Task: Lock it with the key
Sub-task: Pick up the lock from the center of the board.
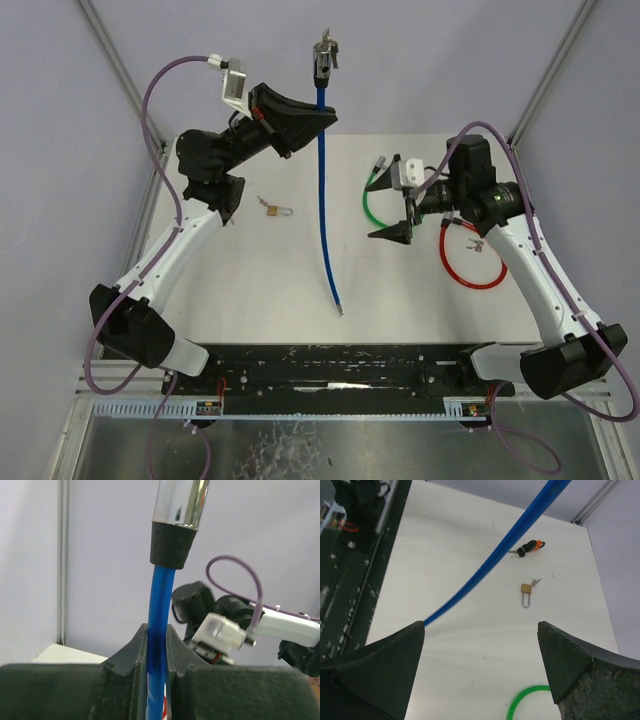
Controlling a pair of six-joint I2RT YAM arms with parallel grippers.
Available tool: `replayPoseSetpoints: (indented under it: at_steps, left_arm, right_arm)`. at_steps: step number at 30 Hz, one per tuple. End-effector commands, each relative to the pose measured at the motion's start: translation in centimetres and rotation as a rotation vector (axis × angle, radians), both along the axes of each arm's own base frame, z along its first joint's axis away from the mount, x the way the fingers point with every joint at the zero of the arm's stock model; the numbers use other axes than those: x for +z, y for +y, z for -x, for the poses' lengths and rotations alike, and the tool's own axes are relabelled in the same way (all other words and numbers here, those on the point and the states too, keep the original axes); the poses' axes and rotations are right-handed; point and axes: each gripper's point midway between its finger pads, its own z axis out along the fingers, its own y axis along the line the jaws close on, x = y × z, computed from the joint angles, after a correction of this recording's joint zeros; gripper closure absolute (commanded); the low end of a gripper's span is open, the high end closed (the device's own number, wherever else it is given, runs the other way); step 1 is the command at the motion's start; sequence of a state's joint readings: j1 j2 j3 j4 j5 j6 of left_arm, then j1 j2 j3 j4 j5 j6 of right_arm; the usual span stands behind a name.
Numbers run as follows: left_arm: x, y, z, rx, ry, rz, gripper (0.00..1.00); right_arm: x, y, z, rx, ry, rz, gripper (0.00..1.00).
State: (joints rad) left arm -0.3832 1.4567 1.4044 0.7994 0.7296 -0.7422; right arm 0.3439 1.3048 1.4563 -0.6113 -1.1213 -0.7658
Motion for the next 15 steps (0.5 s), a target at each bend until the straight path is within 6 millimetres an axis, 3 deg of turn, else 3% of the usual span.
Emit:
replayPoseSetpoints:
  at_steps: [1, 7, 15]
  left_arm:
    - [1.5, -0.2, 1.1, -0.098, -0.014, -0.013, 0.99]
    - [1.0, -1.4, -1.0, -0.212, 0.049, -0.019, 0.99]
    - [-0.8, -3.4, -4.4, -0.410, 0.176, 0.000, 0.99]
  right_arm:
    - [-3.8, -1.0, 0.3, 0.091, -0.297, 0.109, 0.00]
    - [-8.9, -1.2, 3.2, 0.349, -0.655, 0.266, 0.01]
    - [-13.4, 1.0, 6.0, 0.508, -0.812, 0.311, 0.06]
